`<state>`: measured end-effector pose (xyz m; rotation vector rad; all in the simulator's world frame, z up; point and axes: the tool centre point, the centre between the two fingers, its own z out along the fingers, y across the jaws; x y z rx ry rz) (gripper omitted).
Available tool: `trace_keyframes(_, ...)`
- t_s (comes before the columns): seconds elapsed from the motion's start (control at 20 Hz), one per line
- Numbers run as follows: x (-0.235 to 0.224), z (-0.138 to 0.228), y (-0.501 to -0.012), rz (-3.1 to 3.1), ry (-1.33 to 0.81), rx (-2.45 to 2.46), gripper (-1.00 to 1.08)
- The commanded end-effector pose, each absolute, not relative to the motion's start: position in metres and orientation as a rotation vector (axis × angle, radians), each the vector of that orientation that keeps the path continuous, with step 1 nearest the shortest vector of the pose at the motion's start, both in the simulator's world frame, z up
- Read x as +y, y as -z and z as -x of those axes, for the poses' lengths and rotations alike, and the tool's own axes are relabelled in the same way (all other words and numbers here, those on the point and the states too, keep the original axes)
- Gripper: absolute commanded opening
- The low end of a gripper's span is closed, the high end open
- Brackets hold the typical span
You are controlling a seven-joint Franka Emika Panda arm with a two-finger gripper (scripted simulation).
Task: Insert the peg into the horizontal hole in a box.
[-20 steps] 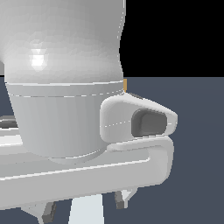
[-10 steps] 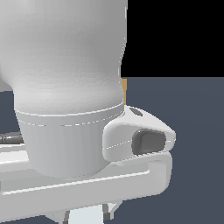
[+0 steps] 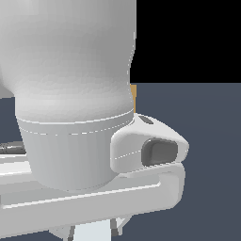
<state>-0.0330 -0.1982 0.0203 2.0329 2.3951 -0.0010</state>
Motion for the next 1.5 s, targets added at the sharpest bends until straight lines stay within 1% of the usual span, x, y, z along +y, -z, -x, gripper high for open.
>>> trace_keyframes(0.0,-0.192,0.032,-0.021,-2.031,0.000,2.397,-1.00)
trace_keyframes(0.2,-0.173,0.031,-0.024,-2.031,0.000,2.397,-1.00)
trace_keyframes(0.45,-0.132,0.027,-0.030,-2.031,0.000,2.397,-1.00)
trace_keyframes(1.1,0.030,0.010,-0.056,-2.030,0.000,2.398,-1.00)
trace_keyframes(1.45,0.092,0.001,-0.066,-2.030,0.000,2.398,-1.00)
